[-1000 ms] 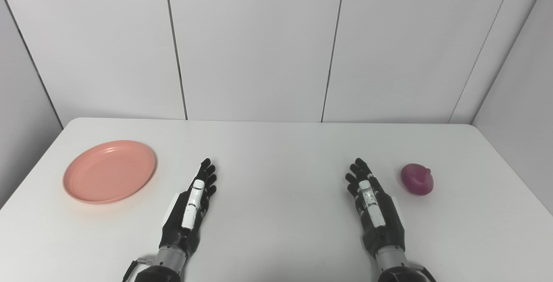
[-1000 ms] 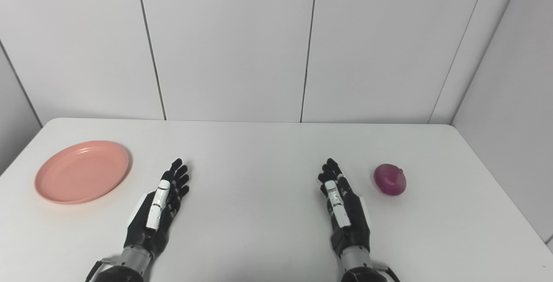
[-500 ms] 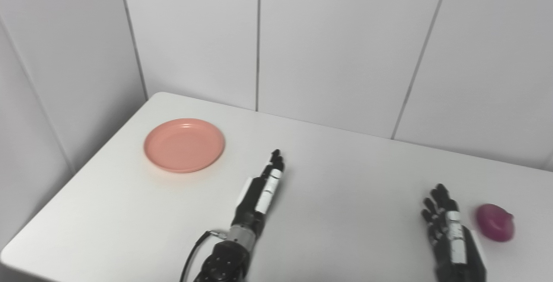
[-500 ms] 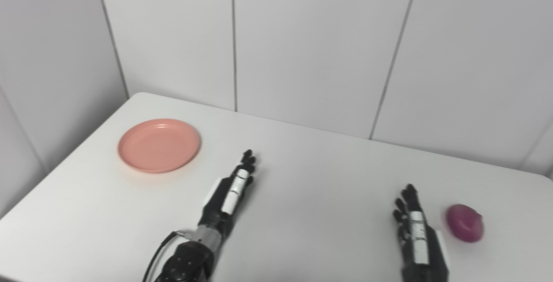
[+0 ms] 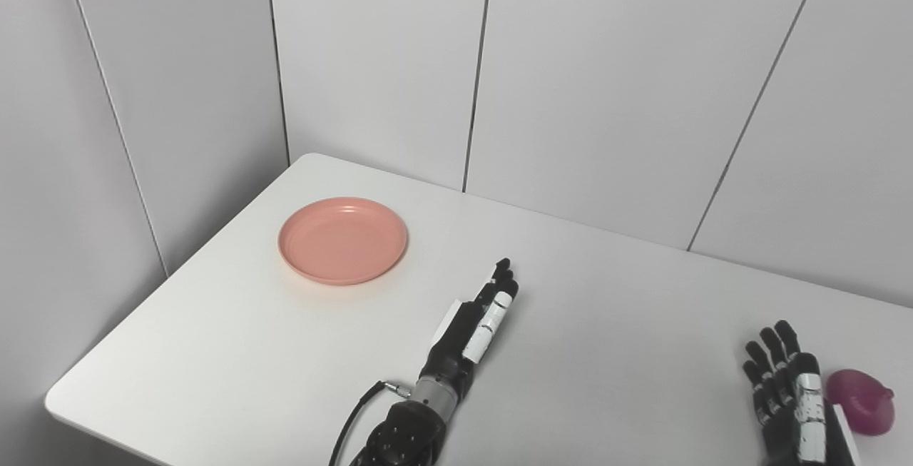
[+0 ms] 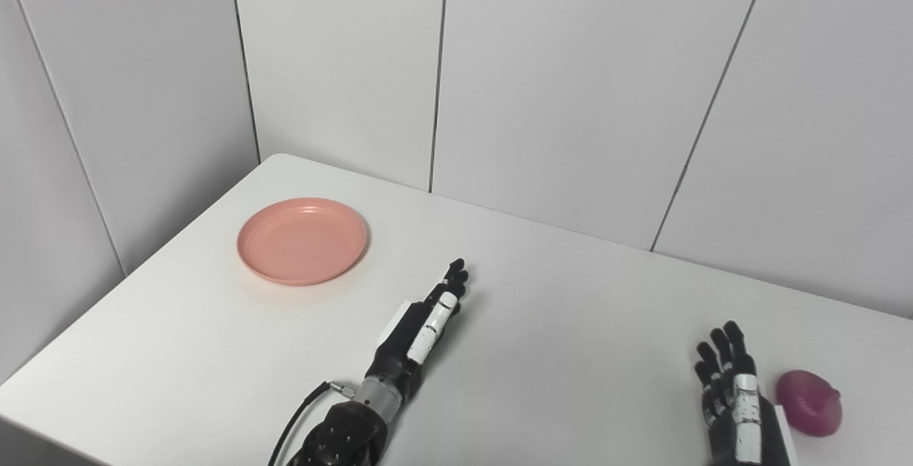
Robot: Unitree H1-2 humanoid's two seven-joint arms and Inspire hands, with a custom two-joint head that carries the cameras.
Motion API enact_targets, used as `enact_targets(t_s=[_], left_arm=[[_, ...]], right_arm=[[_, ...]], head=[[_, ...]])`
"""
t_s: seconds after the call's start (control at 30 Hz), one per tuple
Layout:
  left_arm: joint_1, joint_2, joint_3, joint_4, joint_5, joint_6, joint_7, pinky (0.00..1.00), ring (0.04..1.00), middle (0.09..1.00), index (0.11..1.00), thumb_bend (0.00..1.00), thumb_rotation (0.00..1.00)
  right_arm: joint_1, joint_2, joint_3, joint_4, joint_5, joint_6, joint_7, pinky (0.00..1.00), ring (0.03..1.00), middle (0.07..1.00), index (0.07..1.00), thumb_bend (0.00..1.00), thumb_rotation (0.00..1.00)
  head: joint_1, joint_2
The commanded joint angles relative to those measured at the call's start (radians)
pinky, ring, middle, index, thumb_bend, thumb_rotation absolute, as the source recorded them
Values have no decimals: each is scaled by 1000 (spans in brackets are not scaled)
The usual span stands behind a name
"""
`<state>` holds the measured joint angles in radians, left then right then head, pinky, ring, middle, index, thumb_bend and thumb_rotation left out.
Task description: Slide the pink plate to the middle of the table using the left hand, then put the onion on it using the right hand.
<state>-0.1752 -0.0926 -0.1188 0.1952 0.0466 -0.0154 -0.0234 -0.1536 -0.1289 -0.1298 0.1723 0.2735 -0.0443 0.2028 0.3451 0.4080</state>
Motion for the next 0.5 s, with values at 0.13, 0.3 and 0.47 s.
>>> enact_targets(t_s=[0.13, 0.3, 0.47], left_arm=[[16, -13, -4, 56, -20, -49, -17, 1000, 1000, 1000, 1000, 561, 1000], [22, -13, -6, 46, -15, -48, -12, 1000, 1000, 1000, 1000, 559, 1000], [23, -31, 10, -5, 0, -31, 31, 1000, 998, 996, 984, 516, 1000]], right_arm=[[27, -13, -11, 89, 15, -80, 29, 1000, 984, 991, 1000, 570, 910], [22, -13, -16, 115, 19, -102, 36, 1000, 977, 982, 997, 560, 893], [21, -15, -17, 128, 18, -116, 39, 1000, 971, 977, 989, 552, 888]], head=[[-3, -14], [-4, -20], [-3, -31]])
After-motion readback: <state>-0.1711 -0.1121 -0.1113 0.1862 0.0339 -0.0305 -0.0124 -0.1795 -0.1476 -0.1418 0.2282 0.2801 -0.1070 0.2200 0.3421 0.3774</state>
